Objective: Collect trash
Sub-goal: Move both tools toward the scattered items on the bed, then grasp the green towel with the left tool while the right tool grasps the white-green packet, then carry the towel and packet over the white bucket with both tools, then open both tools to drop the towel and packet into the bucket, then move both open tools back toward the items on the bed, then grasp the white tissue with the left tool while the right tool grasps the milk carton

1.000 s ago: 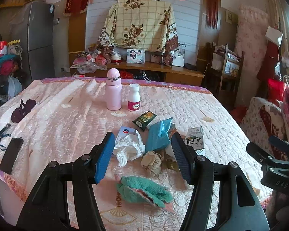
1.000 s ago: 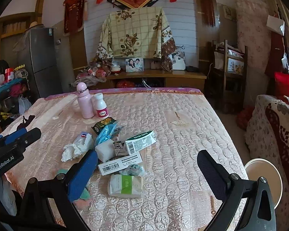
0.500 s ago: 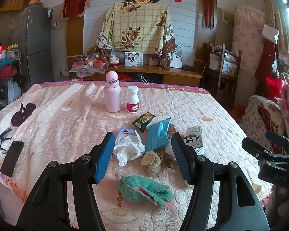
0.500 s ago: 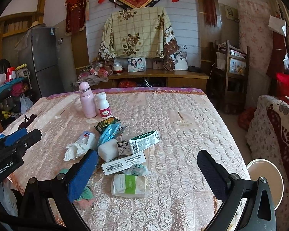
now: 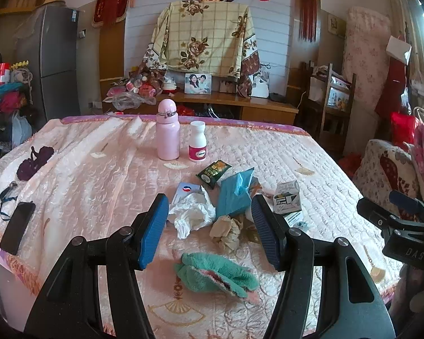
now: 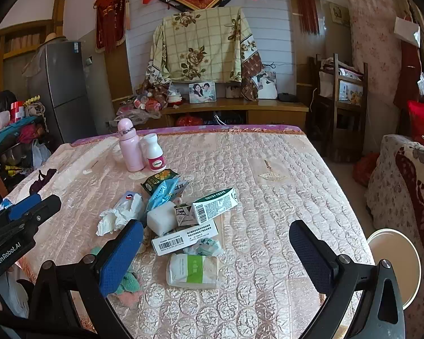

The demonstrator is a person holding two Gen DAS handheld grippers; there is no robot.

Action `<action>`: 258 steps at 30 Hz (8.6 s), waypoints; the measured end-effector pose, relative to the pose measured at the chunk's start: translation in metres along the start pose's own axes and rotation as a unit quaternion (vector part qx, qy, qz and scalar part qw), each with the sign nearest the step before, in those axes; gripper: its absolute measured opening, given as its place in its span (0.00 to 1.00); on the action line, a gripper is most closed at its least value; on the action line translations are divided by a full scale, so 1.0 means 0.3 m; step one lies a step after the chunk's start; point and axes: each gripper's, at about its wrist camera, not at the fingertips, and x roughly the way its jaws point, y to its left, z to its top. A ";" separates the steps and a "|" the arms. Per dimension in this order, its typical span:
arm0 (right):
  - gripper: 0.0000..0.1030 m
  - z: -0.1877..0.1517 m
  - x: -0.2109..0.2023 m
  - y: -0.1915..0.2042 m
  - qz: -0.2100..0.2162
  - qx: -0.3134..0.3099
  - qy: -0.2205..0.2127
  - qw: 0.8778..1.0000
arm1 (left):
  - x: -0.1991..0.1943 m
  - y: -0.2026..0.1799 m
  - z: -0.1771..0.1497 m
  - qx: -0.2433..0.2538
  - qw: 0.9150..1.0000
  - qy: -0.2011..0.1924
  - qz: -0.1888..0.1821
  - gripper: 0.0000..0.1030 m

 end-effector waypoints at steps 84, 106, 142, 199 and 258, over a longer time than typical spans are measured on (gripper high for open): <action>0.97 -0.239 0.488 0.059 0.056 -0.030 0.193 0.979 | 0.388 0.104 -0.236 -0.105 0.977 0.184 -0.033 0.49; 0.67 -0.170 0.156 -0.286 0.013 0.006 0.130 0.991 | 0.214 -0.308 -0.060 0.013 0.976 0.143 -0.166 0.37; 0.78 -0.333 -0.062 -1.410 -0.215 0.213 0.116 0.946 | 0.510 -1.488 -0.098 0.136 0.902 0.207 -0.354 0.55; 0.79 -0.056 0.352 -0.263 0.011 0.020 0.146 0.989 | 0.452 0.100 0.015 -0.032 0.987 0.159 -0.010 0.59; 0.58 0.158 0.946 -0.462 0.006 -0.077 0.224 0.972 | 0.487 0.093 0.161 -0.034 0.979 0.165 -0.112 0.14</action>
